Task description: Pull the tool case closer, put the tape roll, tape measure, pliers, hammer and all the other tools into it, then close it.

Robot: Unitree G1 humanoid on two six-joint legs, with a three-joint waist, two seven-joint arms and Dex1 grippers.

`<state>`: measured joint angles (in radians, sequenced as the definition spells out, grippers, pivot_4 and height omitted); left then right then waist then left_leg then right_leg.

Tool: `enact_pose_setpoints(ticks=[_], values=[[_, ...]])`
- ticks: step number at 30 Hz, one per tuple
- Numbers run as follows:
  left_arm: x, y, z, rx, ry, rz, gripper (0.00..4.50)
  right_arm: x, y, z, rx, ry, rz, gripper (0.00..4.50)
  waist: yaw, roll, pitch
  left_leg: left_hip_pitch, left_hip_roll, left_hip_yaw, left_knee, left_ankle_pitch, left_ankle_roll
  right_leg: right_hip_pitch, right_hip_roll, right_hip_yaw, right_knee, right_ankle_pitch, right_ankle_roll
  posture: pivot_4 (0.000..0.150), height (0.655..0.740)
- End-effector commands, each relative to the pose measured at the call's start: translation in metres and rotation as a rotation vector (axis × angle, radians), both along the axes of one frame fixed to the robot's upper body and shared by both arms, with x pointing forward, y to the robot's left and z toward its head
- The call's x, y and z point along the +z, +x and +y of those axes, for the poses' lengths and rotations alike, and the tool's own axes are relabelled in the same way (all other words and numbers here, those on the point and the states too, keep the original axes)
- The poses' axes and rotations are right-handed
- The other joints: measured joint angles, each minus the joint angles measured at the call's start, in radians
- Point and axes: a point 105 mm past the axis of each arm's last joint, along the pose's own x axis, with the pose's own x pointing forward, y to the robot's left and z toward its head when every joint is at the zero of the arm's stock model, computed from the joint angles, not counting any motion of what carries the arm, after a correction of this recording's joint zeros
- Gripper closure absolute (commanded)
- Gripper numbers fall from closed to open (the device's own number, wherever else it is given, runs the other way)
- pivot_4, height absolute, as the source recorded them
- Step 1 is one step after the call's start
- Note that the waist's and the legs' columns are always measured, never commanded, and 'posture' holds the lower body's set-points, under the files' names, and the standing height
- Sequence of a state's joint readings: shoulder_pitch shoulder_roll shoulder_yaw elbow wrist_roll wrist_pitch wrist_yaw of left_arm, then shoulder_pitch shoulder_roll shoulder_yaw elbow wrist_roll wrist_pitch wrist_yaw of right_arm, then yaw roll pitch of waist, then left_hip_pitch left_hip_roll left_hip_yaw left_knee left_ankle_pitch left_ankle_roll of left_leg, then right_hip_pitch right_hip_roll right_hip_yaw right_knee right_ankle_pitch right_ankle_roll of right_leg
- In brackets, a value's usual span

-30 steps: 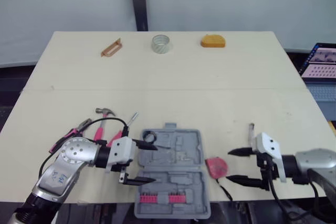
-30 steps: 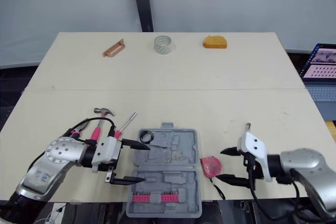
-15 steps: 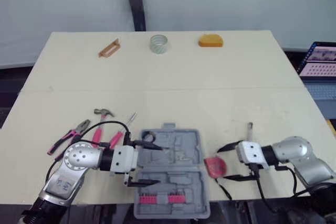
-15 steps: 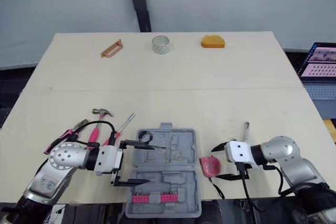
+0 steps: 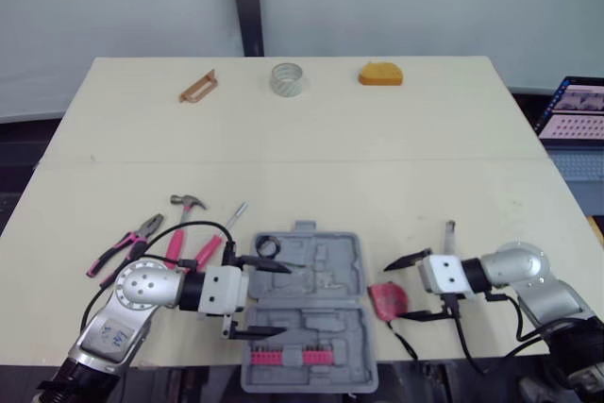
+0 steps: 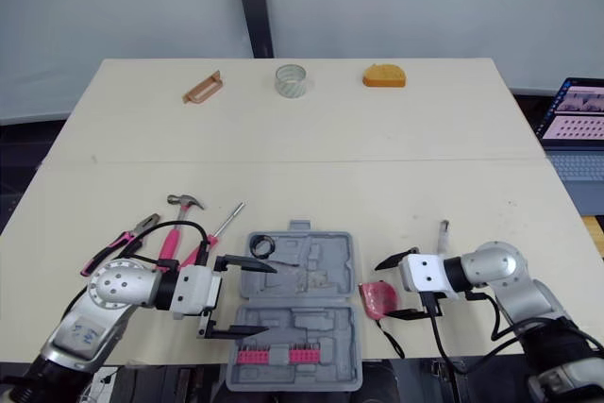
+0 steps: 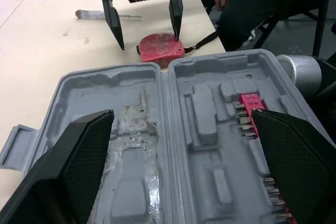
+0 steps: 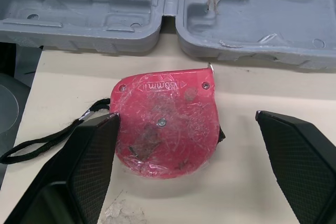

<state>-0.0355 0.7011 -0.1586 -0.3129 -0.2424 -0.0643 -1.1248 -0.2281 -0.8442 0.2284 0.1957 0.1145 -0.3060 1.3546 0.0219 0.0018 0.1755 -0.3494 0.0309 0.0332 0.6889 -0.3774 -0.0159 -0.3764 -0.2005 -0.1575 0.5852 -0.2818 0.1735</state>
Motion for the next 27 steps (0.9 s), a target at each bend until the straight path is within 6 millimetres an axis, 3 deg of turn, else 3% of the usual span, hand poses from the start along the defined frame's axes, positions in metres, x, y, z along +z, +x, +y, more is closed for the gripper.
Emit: enact_pose_setpoints(ticks=[1, 9, 14, 27], values=[[0.007, -0.003, -0.004, -0.018, -0.006, -0.035, 0.0, -0.009, -0.008, -0.003, 0.031, -0.045, 0.03, 0.13, 0.0, 0.0, 0.0, 0.0, 0.0, 0.0, 0.0, 0.0, 0.0, 0.0, 0.0, 0.0, 0.0, 0.0, 0.0, 0.15, 0.74], [0.006, -0.004, -0.005, -0.017, -0.007, -0.03, 0.0, 0.003, -0.002, 0.005, 0.01, 0.035, -0.011, 0.13, 0.0, 0.0, 0.0, 0.0, 0.0, 0.0, 0.0, 0.0, 0.0, 0.0, 0.0, 0.0, 0.0, 0.0, 0.0, 0.15, 0.74], [0.005, -0.004, -0.004, -0.013, -0.01, -0.026, 0.0, 0.008, -0.012, 0.004, 0.019, 0.048, 0.036, 0.13, 0.002, 0.0, 0.0, 0.0, 0.0, 0.0, 0.0, 0.0, 0.0, 0.0, 0.0, 0.0, 0.0, 0.0, 0.0, 0.15, 0.74], [0.002, -0.005, -0.005, -0.019, -0.02, -0.024, 0.0, -0.006, -0.007, 0.005, -0.005, 0.017, 0.034, 0.13, 0.001, 0.0, 0.0, -0.001, 0.0, 0.0, 0.0, 0.0, 0.0, 0.0, 0.0, 0.0, 0.0, 0.0, 0.0, 0.15, 0.74]])
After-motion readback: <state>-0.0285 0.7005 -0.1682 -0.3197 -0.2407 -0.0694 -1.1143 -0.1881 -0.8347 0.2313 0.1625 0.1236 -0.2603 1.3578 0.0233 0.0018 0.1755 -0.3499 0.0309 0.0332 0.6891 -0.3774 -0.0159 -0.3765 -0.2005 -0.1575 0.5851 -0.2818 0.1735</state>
